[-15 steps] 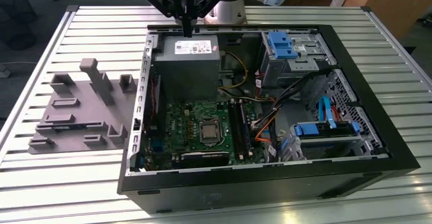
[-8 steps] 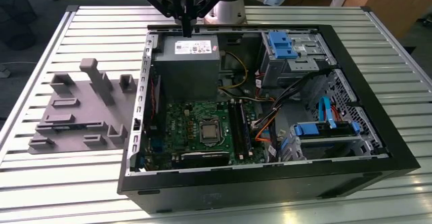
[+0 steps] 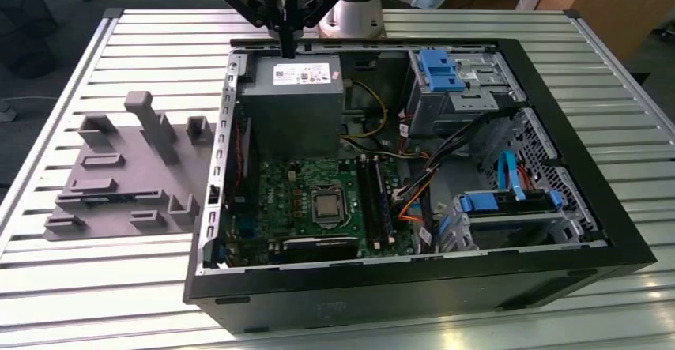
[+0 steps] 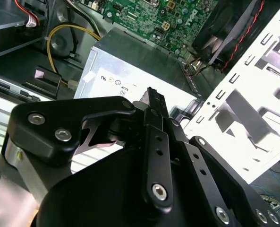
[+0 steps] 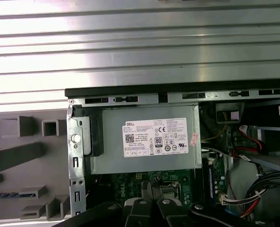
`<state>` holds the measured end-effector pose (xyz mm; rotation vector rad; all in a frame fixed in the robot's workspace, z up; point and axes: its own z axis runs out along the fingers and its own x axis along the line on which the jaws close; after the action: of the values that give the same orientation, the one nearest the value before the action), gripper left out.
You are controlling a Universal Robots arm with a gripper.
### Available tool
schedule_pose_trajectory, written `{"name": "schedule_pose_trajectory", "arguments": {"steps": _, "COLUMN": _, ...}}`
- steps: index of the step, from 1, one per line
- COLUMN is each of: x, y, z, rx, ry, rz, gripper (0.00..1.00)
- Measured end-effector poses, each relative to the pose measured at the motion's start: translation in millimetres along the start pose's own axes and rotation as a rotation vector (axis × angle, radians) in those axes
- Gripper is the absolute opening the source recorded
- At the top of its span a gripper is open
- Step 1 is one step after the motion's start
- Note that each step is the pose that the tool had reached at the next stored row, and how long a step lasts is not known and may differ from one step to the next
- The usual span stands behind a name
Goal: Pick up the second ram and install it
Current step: 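Reach for the second ram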
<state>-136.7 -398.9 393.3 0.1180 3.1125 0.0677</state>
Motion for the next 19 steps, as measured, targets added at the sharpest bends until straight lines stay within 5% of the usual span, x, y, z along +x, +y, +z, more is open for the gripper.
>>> {"name": "schedule_pose_trajectory", "arguments": {"steps": 19, "x": 10.9, "y": -0.8, "z": 0.1, "rx": 0.0, "ry": 0.0, "rz": 0.0, "gripper": 0.11}}
